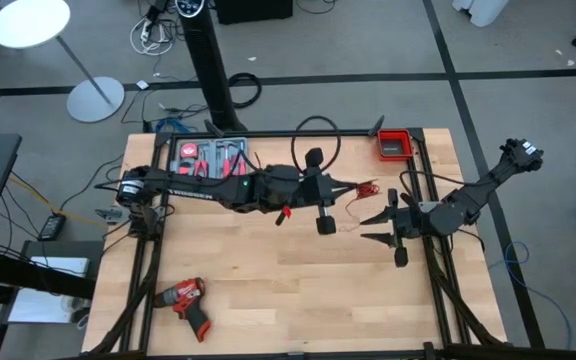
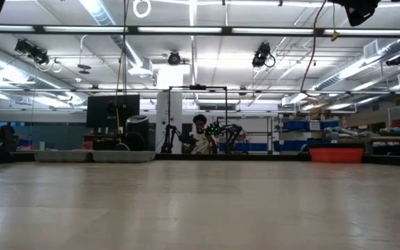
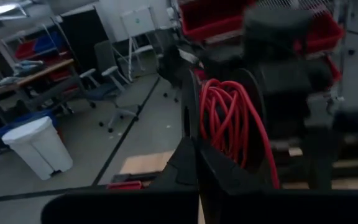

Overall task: Coil cords
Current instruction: Coil the red wire onto the spool

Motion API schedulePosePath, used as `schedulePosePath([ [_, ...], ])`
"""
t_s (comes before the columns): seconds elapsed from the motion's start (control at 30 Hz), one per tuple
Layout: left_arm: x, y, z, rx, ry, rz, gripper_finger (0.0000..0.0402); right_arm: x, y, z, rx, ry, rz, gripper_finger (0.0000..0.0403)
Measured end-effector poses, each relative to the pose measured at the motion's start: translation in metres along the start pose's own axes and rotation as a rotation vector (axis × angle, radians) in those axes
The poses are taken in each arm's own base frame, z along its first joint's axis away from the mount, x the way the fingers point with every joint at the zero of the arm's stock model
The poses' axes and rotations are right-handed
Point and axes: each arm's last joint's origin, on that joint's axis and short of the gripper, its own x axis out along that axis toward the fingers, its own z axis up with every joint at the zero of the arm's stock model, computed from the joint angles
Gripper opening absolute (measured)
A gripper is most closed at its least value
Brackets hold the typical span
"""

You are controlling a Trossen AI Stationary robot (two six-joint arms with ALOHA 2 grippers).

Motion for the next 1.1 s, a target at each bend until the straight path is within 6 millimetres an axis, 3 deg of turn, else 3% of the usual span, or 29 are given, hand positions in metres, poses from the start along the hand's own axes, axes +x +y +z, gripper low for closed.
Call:
schedulePosePath([
  [0.33, -0.002, 0.013, 0.022, -0.046, -0.129, 0.082, 0.0000, 0.011, 0.002, -0.006, -0.068, 0.019, -0.162, 0.0130],
  [1.1, -0.004, 0.020, 0.034, -0.048, -0.206, 0.128, 0.0000, 0.018, 0.009, -0.010, -0.133, 0.049, -0.139, 0.0130],
])
